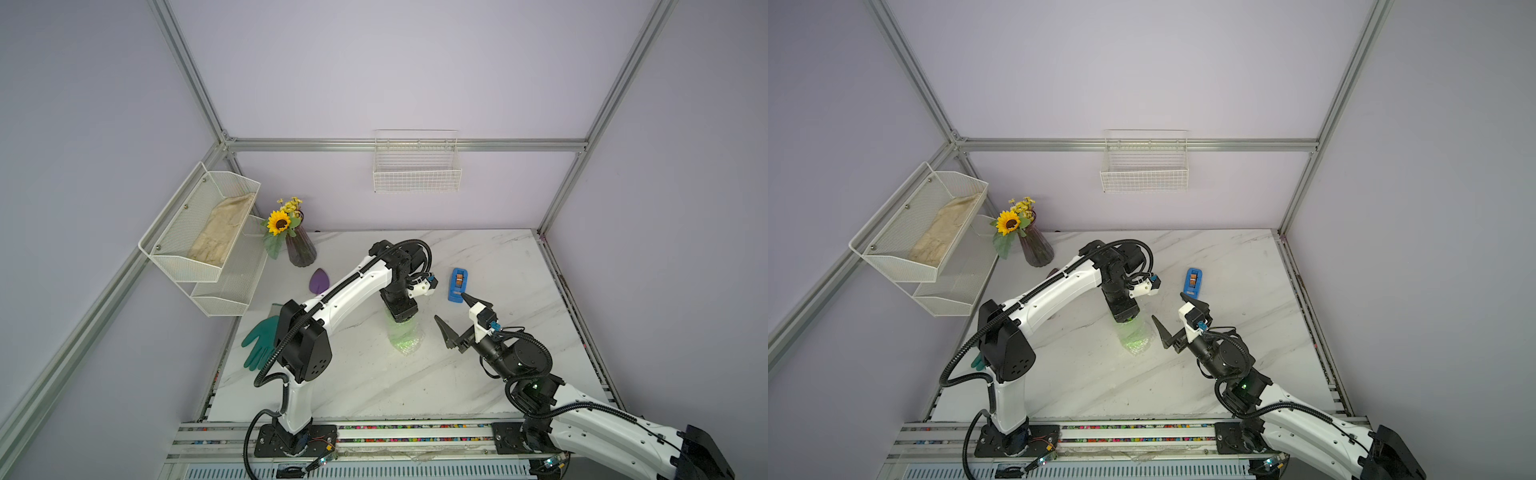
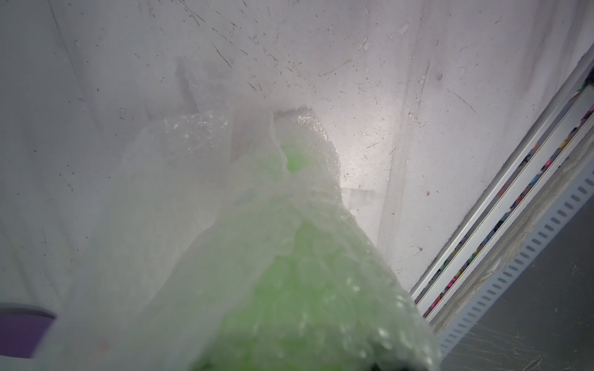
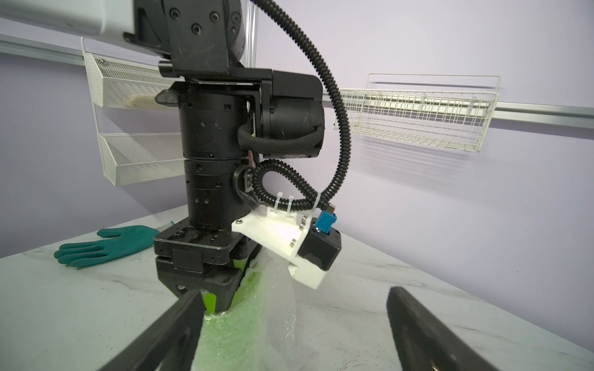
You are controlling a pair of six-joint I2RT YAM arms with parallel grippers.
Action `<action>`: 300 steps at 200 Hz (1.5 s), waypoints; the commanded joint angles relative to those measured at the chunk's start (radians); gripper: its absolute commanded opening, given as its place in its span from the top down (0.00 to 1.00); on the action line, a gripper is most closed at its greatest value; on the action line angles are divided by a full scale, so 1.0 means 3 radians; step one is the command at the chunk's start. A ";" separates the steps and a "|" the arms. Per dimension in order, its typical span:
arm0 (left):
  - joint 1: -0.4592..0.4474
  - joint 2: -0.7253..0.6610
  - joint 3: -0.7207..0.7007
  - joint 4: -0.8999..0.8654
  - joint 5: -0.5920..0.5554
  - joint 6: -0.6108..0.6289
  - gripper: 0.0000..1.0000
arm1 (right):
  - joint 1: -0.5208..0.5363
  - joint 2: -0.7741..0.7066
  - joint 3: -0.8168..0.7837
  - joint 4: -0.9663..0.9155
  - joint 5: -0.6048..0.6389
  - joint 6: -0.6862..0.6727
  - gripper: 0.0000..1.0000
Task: Wrap wine glasses in bubble wrap
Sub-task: Place the bubble wrap at the center of the board.
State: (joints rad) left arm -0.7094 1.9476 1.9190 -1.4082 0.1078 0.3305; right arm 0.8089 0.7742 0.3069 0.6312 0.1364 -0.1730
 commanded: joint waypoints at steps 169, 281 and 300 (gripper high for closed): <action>0.0039 -0.0171 0.0380 -0.0098 -0.0046 0.0040 0.74 | 0.0005 0.0234 0.0277 -0.0158 -0.0107 0.0073 0.08; 0.0994 -0.1366 -0.1096 0.1793 -0.0819 -0.1258 0.26 | -0.0351 0.0774 0.0746 -0.0639 0.0388 0.0441 0.04; 0.1249 -0.1655 -0.1763 0.2349 -0.0993 -0.1473 0.18 | -0.0645 0.0923 0.0862 -0.0748 0.0400 0.0513 0.03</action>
State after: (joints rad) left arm -0.4061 1.5291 1.6016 -0.9752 -0.1101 0.0509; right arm 0.7036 1.0122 0.5125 0.4767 0.2157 -0.0681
